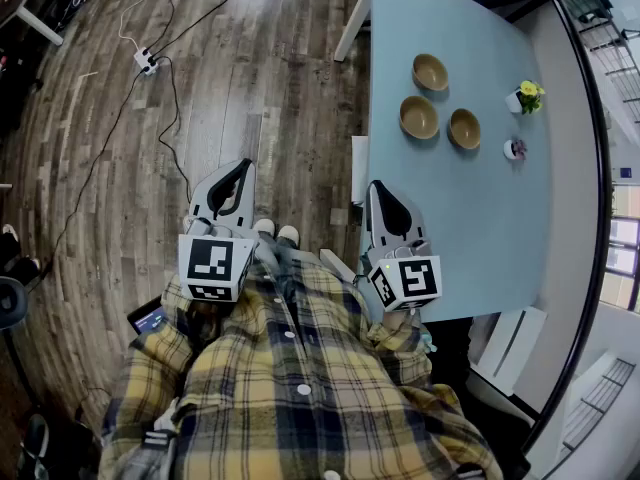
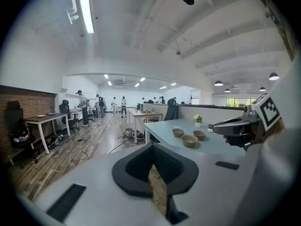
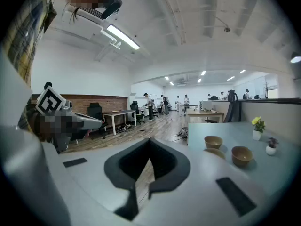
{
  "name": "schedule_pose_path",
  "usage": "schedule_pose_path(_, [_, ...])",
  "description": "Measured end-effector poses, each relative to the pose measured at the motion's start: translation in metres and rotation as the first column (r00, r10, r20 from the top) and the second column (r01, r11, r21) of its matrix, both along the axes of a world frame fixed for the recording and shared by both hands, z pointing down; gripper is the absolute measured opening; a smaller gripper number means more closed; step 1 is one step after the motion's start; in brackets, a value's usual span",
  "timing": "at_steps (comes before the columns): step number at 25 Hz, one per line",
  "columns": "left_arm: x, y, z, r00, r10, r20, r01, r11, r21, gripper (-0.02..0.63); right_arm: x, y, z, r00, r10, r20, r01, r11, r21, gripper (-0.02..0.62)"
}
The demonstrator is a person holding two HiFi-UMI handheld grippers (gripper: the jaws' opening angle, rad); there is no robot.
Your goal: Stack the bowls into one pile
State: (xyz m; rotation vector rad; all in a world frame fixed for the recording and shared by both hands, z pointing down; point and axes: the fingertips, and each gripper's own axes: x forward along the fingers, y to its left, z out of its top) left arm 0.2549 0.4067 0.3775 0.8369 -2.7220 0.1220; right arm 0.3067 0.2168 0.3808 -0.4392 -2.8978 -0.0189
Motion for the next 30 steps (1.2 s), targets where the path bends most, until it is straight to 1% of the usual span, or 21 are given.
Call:
schedule_pose_path(5, [0.01,-0.005,-0.003,1.0,-0.02,0.004,0.02,0.999,0.025,-0.009,0.013,-0.009,-0.006,1.0,-0.008,0.011,0.008,0.999,-0.033,0.009])
schedule_pose_path(6, [0.012,-0.006,-0.003,1.0,-0.021,0.002,0.02,0.999,0.029,-0.002,0.015,-0.01,-0.007,1.0,-0.007,0.012,0.007,0.999,-0.042,0.027])
schedule_pose_path(7, [0.014,-0.005,-0.003,1.0,-0.021,-0.001,0.021,0.999,0.031,0.035,0.016,-0.01,-0.008,1.0,-0.007,0.013,0.007,0.999,-0.054,0.065])
schedule_pose_path(8, [0.015,-0.005,-0.002,1.0,-0.021,-0.004,0.021,0.999,0.031,0.06,0.017,-0.01,-0.009,1.0,-0.007,0.014,0.007,0.998,-0.064,0.086])
schedule_pose_path(9, [0.015,-0.005,-0.002,1.0,-0.021,-0.007,0.021,0.999,0.03,0.073,0.017,-0.01,-0.009,1.0,-0.006,0.015,0.007,0.997,-0.071,0.09])
schedule_pose_path(12, [0.008,-0.009,0.002,1.0,-0.013,-0.013,0.014,1.0,0.026,0.121,0.01,-0.009,-0.007,1.0,-0.014,0.011,0.015,0.997,-0.082,0.145])
schedule_pose_path(16, [-0.011,-0.017,0.01,0.999,0.031,-0.03,-0.031,1.0,0.006,0.165,-0.008,-0.005,-0.005,1.0,-0.019,0.011,0.02,0.996,-0.092,0.175])
schedule_pose_path(20, [-0.048,-0.023,0.014,0.997,0.069,-0.04,-0.069,0.998,0.007,0.19,-0.039,-0.004,-0.003,1.0,-0.004,0.007,0.005,0.996,-0.092,0.189])
schedule_pose_path(25, [-0.118,-0.031,0.009,0.991,0.132,-0.033,-0.132,0.991,0.014,0.2,-0.097,-0.005,-0.007,0.999,0.048,-0.008,-0.048,0.996,-0.08,0.196])
schedule_pose_path(30, [-0.186,-0.03,0.007,0.987,0.157,-0.036,-0.157,0.987,0.019,0.209,-0.161,-0.007,-0.013,0.998,0.068,-0.014,-0.069,0.995,-0.073,0.207])
